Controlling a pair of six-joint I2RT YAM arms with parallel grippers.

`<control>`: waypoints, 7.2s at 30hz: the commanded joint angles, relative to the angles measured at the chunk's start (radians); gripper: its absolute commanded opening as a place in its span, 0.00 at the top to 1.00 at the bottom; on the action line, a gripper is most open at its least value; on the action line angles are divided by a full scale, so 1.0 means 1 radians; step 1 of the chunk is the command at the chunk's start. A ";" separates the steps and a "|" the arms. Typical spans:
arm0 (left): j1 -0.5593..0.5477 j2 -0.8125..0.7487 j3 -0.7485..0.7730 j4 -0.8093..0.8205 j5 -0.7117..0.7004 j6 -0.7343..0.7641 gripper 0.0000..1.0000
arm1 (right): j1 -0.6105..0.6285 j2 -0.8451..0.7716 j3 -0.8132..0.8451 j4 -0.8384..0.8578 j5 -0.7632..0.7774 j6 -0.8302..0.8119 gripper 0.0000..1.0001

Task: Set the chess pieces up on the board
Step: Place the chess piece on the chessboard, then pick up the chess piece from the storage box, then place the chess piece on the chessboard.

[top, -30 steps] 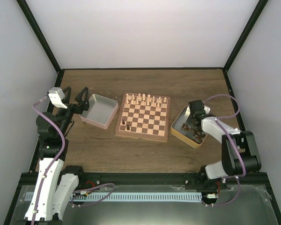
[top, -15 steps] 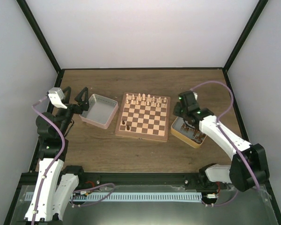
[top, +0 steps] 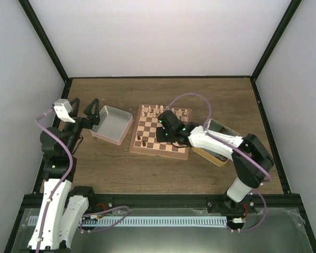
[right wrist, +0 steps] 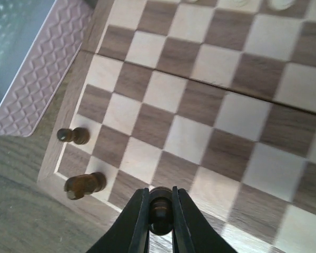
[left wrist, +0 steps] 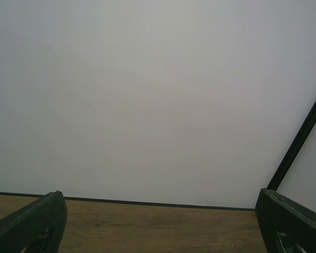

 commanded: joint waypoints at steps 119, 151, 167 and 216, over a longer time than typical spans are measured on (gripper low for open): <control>0.006 0.030 -0.016 0.069 0.074 -0.005 0.00 | -0.795 -0.275 -0.370 0.174 -0.181 -0.128 0.90; -0.912 0.541 -0.008 0.111 -0.435 -0.107 0.15 | -0.301 -0.461 -0.445 0.481 -0.476 1.058 0.87; -0.938 0.898 0.135 0.300 -0.323 -0.113 0.54 | -0.296 -0.413 -0.452 0.482 -0.508 1.148 0.87; -0.713 1.086 0.673 -0.927 -0.171 0.100 0.96 | -0.344 -0.651 -0.482 0.137 -0.139 0.464 0.28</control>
